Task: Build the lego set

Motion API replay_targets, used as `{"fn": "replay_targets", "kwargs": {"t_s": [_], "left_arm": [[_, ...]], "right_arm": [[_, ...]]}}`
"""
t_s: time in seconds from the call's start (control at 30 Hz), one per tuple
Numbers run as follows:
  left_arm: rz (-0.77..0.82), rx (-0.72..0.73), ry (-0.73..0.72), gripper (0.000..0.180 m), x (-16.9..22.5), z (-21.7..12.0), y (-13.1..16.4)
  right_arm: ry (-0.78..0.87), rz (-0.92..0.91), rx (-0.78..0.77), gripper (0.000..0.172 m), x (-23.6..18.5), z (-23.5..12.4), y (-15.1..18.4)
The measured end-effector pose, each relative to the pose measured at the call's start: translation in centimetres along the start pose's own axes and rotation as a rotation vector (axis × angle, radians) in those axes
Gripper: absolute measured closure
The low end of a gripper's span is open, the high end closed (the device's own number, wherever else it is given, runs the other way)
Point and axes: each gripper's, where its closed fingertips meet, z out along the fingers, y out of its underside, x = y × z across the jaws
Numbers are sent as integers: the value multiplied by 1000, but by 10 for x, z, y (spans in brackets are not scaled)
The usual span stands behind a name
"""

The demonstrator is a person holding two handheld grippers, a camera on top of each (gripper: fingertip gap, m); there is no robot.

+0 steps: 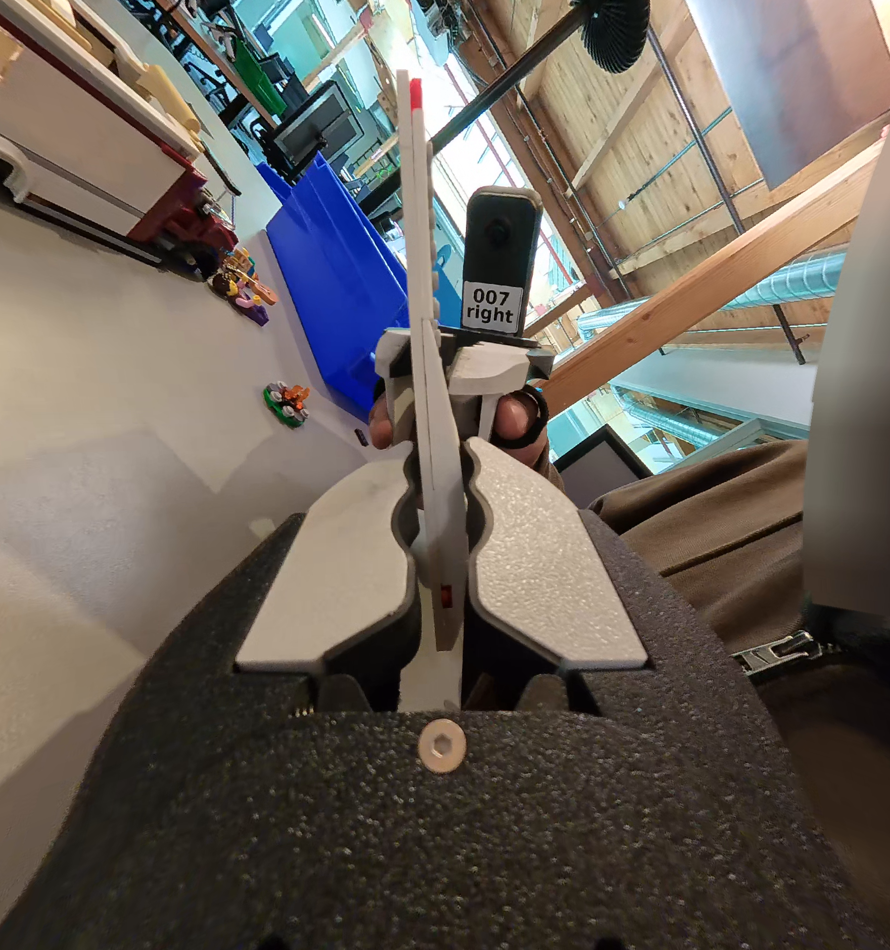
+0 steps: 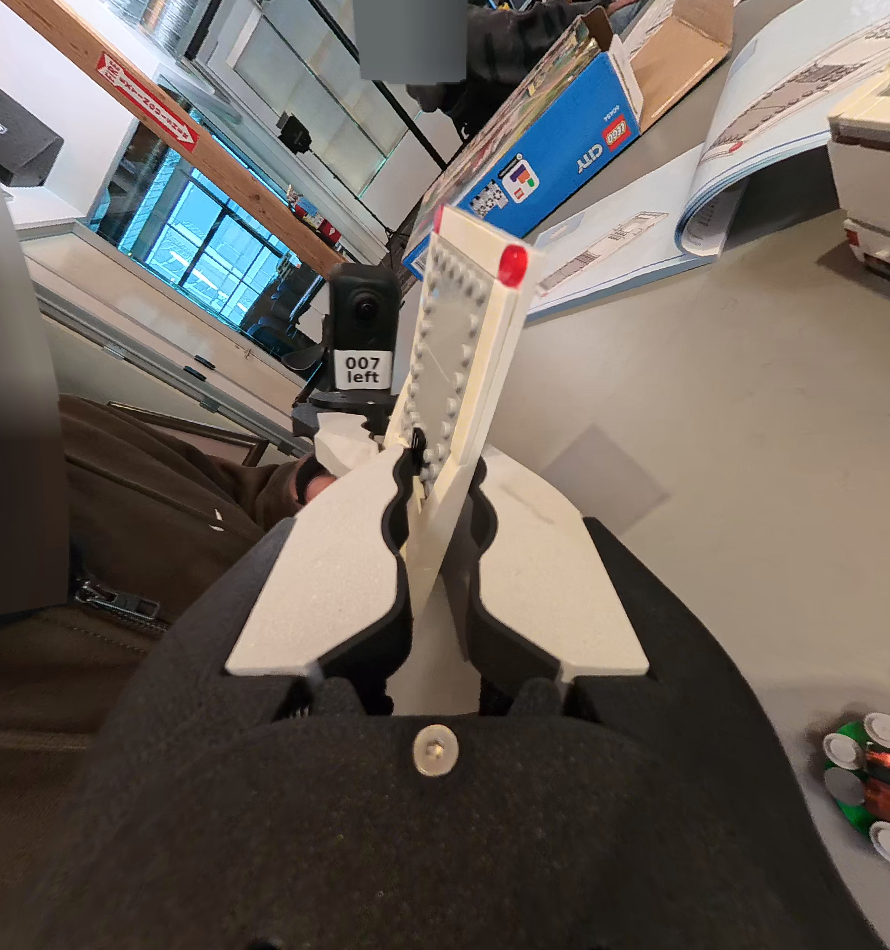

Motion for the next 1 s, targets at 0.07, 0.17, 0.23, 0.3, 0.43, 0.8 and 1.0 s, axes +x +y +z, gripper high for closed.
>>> {"fn": "replay_targets", "kwargs": {"t_s": [0.07, 0.17, 0.23, 0.3, 0.43, 0.8, 1.0], "left_arm": [[3, -5, 15, 166, 2, 0, 1], [22, -10, 15, 166, 3, 0, 1], [35, -13, 9, 166, 3, -1, 2], [40, -14, 5, 166, 3, 0, 2], [56, -16, 0, 166, 3, 0, 2], [35, 14, 12, 166, 3, -1, -2], [29, 17, 24, 166, 4, 2, -1]], "right_arm": [[-18, -4, 5, 154, -3, 0, -1], [-35, 5, 10, 155, -6, 0, -1], [-41, 14, 12, 156, -6, 0, -1], [-43, 16, 15, 156, -6, 0, 0], [-48, 14, 22, 156, -6, 0, 0], [-54, 13, 45, 155, -7, 0, -2], [-39, 3, 81, 148, -7, -2, -7]]}}
